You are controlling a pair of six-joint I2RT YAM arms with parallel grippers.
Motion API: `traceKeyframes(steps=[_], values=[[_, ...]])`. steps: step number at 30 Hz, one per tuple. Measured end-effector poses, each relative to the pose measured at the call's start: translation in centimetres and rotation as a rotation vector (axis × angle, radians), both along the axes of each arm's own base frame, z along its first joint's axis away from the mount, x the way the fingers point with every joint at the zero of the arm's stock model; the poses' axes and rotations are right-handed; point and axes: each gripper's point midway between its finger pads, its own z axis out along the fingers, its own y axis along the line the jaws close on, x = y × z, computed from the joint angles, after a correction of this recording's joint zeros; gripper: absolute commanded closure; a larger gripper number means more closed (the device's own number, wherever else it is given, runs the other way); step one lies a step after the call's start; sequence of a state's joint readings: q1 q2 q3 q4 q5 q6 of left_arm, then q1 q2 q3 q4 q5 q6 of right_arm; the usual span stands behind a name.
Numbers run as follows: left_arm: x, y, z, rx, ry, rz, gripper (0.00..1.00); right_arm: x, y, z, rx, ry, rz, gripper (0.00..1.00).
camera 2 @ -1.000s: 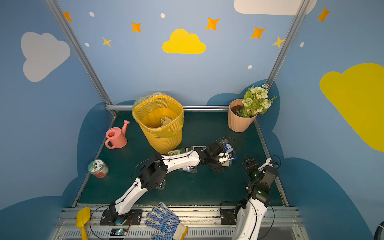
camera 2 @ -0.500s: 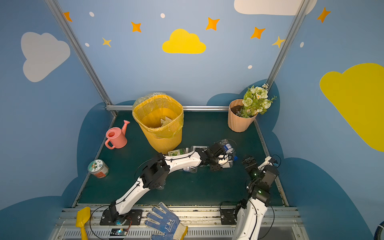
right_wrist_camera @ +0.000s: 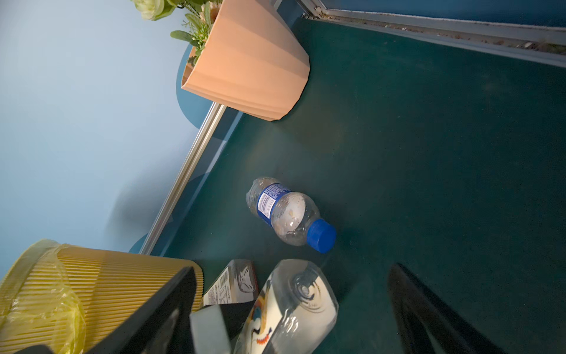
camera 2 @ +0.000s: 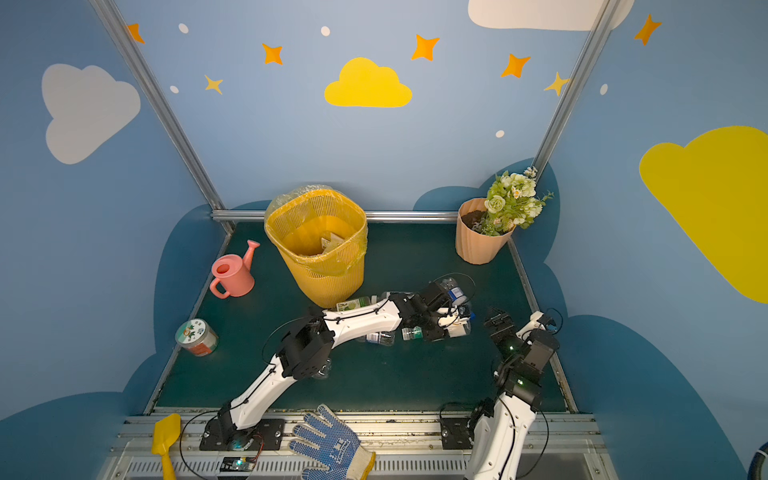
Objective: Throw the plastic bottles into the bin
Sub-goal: 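Lift the crane-printed bottle with the left gripper and release it over the yellow bin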
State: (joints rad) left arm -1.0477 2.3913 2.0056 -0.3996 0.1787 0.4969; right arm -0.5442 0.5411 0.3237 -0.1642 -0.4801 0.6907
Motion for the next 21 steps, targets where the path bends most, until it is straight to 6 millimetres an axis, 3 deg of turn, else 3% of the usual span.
traceKeyframes(steps=[7, 12, 18, 21], values=[[0.1, 0.2, 6.8, -0.131, -0.036, 0.039, 0.56, 0.0, -0.4, 0.3, -0.003, -0.006, -0.015, 0.05], [0.5, 1.4, 10.1, -0.204, -0.080, 0.097, 0.56, 0.1, -0.6, 0.8, -0.009, -0.018, -0.020, 0.05], [2.0, 4.7, 14.9, -0.289, -0.211, 0.230, 0.55, 0.4, -0.6, 1.8, -0.007, -0.055, -0.014, 0.05], [2.1, 7.3, 19.2, -0.382, -0.310, 0.296, 0.55, 0.6, -0.5, 2.0, 0.001, -0.065, -0.008, 0.05]])
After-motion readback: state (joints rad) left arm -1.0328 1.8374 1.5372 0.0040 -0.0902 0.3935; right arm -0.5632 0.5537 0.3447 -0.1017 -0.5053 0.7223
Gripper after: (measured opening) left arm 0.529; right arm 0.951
